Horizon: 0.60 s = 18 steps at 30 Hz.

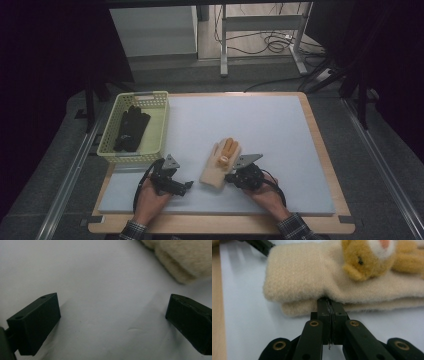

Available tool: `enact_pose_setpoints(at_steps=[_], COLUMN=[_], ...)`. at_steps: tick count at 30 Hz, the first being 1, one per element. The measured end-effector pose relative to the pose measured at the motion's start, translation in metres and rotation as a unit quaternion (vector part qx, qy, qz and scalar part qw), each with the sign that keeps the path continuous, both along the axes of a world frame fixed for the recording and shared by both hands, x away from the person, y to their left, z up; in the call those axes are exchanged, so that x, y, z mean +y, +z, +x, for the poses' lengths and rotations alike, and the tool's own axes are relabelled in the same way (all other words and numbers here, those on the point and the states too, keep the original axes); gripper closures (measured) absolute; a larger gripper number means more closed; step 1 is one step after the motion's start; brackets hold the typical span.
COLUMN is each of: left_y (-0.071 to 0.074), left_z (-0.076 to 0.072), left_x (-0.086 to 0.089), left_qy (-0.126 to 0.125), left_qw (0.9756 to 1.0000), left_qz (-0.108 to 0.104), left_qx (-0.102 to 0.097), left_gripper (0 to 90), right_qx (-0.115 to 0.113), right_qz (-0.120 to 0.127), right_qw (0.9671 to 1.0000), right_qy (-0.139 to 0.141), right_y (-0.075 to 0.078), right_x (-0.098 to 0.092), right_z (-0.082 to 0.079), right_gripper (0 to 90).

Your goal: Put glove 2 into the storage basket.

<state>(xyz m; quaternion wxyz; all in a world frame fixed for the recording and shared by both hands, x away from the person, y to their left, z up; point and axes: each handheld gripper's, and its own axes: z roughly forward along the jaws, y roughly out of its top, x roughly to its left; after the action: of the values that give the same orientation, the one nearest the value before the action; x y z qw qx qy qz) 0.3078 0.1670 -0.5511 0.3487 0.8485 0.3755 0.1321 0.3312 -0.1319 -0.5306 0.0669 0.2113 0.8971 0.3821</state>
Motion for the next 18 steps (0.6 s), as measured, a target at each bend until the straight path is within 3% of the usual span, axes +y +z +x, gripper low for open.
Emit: enact_pose_setpoints(at_steps=[11, 18], left_y=[0.0, 0.0], left_z=[0.0, 0.0], left_x=[0.0, 0.0], left_qy=[0.0, 0.0], left_qw=[1.0, 1.0], left_qz=[0.001, 0.0], left_qx=[0.0, 0.0], left_gripper=[0.0, 0.1], right_qx=[-0.017, -0.022], right_qz=[0.0, 0.005], right_qw=[0.9996, 0.9994], right_qy=[-0.024, -0.028], right_y=[-0.003, -0.005], right_x=[0.03, 0.037], right_z=[0.012, 0.017], right_gripper=[84.8, 84.0])
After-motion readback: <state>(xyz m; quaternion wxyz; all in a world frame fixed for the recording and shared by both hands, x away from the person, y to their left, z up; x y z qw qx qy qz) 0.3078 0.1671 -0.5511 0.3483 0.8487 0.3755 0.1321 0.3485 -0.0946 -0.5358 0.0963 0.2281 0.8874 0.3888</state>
